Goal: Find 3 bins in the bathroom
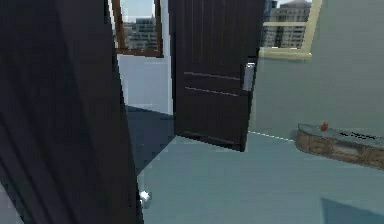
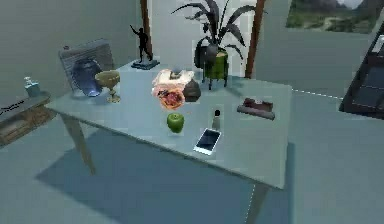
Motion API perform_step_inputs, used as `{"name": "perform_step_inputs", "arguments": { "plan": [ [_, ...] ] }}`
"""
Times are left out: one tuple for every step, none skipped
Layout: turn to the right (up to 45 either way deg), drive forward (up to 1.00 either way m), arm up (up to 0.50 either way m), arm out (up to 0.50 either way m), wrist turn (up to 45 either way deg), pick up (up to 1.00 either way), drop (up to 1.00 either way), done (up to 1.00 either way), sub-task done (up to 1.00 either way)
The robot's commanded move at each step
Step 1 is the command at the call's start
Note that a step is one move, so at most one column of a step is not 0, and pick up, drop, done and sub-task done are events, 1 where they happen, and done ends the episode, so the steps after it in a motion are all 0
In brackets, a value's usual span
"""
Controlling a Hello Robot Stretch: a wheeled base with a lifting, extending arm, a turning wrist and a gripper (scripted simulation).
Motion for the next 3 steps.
{"name": "perform_step_inputs", "arguments": {
  "plan": [
    [45.0, 0.0, 0.0, 0.0, 0.0, 0.0, 0.0, 0.0, 0.0],
    [45.0, 0.0, 0.0, 0.0, 0.0, 0.0, 0.0, 0.0, 0.0],
    [45.0, 0.0, 0.0, 0.0, 0.0, 0.0, 0.0, 0.0, 0.0]
  ]
}}
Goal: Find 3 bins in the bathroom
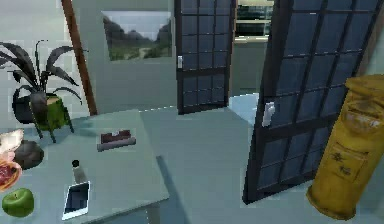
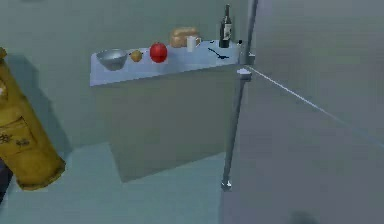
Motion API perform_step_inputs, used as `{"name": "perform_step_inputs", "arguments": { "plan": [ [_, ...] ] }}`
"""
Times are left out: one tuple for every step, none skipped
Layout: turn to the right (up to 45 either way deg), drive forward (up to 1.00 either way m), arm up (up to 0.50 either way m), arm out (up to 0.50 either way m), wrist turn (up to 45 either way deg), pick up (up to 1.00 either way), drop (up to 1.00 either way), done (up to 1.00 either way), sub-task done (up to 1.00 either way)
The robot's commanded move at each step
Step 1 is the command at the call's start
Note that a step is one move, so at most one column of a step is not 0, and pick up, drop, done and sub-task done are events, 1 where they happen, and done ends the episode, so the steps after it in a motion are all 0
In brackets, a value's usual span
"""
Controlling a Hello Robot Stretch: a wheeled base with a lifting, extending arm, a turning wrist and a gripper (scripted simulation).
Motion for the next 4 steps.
{"name": "perform_step_inputs", "arguments": {
  "plan": [
    [33.0, 0.0, 0.0, 0.0, 0.0, 0.0, 0.0, 0.0, 0.0],
    [0.0, 0.05, 0.0, 0.0, 0.0, 0.0, 0.0, 0.0, 0.0],
    [-45.0, 0.0, 0.0, 0.0, 0.0, 0.0, 0.0, 0.0, 0.0],
    [-9.0, 0.0, 0.0, 0.0, 0.0, 0.0, 0.0, 0.0, 0.0]
  ]
}}
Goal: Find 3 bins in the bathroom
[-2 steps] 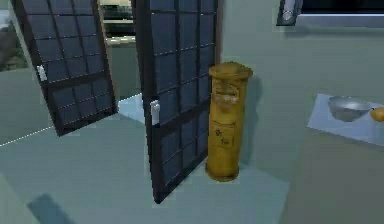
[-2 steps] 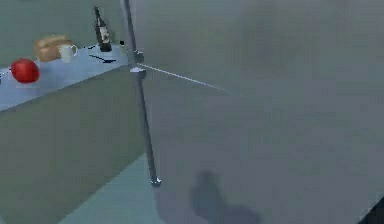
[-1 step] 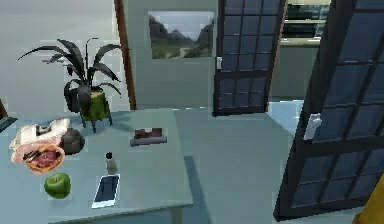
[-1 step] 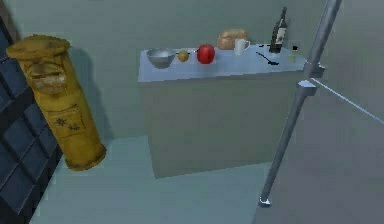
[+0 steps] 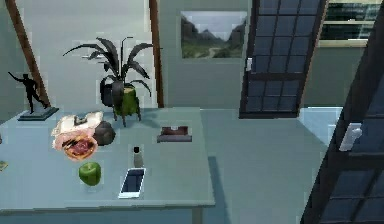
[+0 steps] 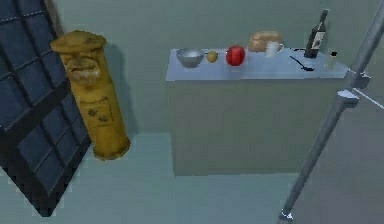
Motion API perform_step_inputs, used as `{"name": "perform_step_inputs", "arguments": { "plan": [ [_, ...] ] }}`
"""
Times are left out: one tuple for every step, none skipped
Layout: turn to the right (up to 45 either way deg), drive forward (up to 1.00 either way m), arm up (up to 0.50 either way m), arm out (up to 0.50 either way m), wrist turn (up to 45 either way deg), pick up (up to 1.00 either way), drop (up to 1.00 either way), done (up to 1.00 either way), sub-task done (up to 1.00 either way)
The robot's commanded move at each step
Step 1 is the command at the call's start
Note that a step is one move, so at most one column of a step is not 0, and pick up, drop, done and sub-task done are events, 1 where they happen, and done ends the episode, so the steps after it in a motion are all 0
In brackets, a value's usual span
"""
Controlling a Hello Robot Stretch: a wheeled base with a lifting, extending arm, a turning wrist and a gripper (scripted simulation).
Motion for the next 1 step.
{"name": "perform_step_inputs", "arguments": {
  "plan": [
    [-3.0, 0.0, 0.0, 0.0, 0.0, 0.0, 0.0, 0.0, 0.0]
  ]
}}
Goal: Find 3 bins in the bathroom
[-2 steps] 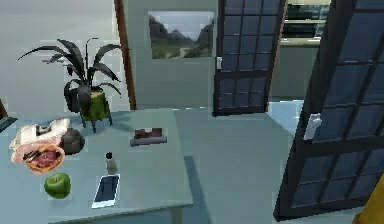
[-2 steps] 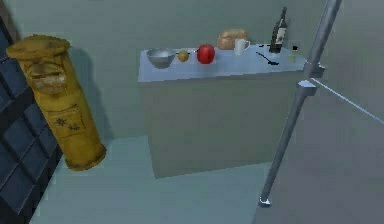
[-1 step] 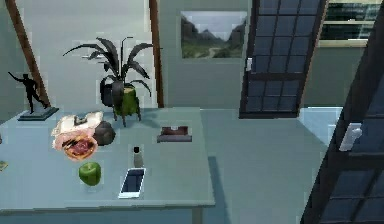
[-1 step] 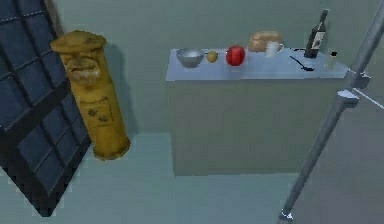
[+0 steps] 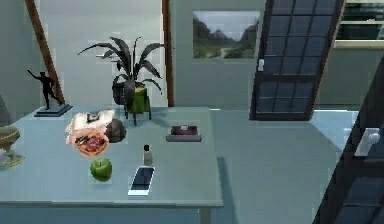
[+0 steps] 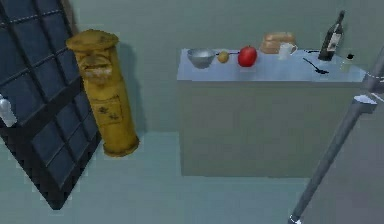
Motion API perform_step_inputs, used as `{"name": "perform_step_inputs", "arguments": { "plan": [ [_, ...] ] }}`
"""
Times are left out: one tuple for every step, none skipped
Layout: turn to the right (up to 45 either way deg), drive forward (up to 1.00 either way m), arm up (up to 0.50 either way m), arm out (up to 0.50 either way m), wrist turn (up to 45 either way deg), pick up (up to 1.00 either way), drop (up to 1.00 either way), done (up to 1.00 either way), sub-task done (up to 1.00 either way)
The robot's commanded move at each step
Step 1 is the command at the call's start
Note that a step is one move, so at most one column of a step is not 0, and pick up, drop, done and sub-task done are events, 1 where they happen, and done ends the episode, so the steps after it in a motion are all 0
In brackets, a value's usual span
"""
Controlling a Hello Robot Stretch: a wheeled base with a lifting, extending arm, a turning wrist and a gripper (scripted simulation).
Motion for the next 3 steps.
{"name": "perform_step_inputs", "arguments": {
  "plan": [
    [0.0, 0.05, 0.0, 0.0, 0.0, 0.0, 0.0, 0.0, 0.0],
    [-45.0, 0.0, 0.0, 0.0, 0.0, 0.0, 0.0, 0.0, 0.0],
    [-24.0, 0.0, 0.0, 0.0, 0.0, 0.0, 0.0, 0.0, 0.0]
  ]
}}
